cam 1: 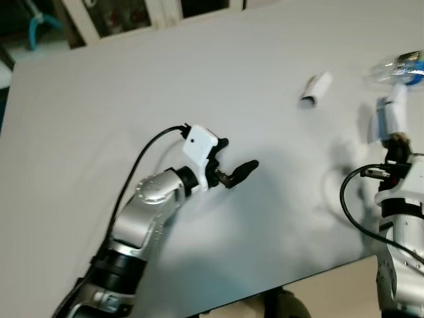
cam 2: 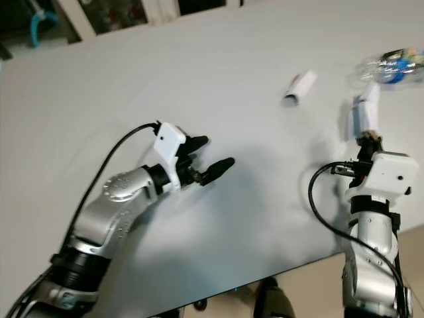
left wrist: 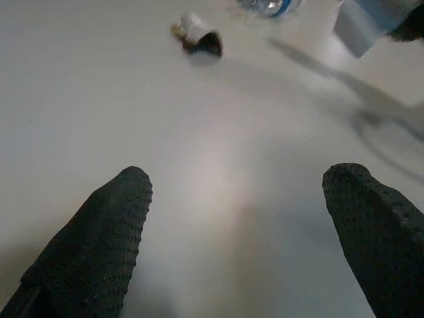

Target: Picking trash to rubbish bin

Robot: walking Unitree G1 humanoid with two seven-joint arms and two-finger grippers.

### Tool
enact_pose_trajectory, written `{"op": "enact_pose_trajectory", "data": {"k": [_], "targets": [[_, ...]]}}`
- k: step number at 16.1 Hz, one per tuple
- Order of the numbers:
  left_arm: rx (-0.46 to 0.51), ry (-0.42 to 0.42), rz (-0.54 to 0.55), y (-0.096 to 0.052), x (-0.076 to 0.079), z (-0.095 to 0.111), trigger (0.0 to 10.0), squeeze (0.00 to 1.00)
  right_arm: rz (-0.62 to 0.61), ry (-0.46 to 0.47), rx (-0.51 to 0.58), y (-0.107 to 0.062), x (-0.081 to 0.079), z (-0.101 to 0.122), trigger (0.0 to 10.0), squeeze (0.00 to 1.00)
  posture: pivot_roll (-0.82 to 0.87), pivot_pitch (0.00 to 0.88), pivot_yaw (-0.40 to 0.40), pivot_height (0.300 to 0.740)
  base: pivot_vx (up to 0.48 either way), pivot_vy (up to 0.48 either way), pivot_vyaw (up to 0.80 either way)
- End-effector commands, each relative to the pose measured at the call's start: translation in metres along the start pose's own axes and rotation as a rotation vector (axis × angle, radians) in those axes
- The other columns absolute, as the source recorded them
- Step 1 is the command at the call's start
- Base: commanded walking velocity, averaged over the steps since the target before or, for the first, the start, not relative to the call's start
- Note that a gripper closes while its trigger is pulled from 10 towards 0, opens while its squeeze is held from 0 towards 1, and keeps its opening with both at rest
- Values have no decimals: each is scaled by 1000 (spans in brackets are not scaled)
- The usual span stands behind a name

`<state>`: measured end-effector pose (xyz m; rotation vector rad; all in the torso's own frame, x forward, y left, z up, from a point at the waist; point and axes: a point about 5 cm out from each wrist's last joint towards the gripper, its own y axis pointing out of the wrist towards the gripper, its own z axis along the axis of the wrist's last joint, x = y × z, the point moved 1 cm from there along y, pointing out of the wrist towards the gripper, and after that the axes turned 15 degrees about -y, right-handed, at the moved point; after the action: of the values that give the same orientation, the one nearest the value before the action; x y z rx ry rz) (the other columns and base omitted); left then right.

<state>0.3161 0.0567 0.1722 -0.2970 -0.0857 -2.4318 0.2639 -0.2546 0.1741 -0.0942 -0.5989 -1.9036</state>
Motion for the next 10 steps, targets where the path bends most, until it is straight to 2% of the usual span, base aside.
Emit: {"op": "enact_pose_trajectory", "data": {"k": [1,2,3,5,6,8,10], "targets": [[4,27,11,0,-1,1,10000,0,-16,-9,-2,-2,3,4,1843,0,206,169,87,740,0,0,0],[26,31,31,4,-2,3,10000,0,-30,-10,6,-6,4,15,7882,0,188,162,78,740,0,0,0],[46,35,53,7,-2,3,10000,0,-38,-6,11,-10,4,26,10000,0,176,156,70,740,0,0,0],[78,36,71,10,-2,6,10000,0,-38,0,20,-18,1,40,10000,0,156,144,56,740,0,0,0],[116,34,91,14,-1,9,10000,0,-30,9,12,-27,-5,50,10000,0,140,131,42,740,0,0,0],[146,23,113,17,-1,12,10000,0,-14,27,2,-34,-11,54,10000,0,128,123,34,740,0,0,0],[180,14,137,23,0,13,10000,0,7,36,-26,-39,-14,58,10000,0,96,106,17,740,0,0,622]]}}
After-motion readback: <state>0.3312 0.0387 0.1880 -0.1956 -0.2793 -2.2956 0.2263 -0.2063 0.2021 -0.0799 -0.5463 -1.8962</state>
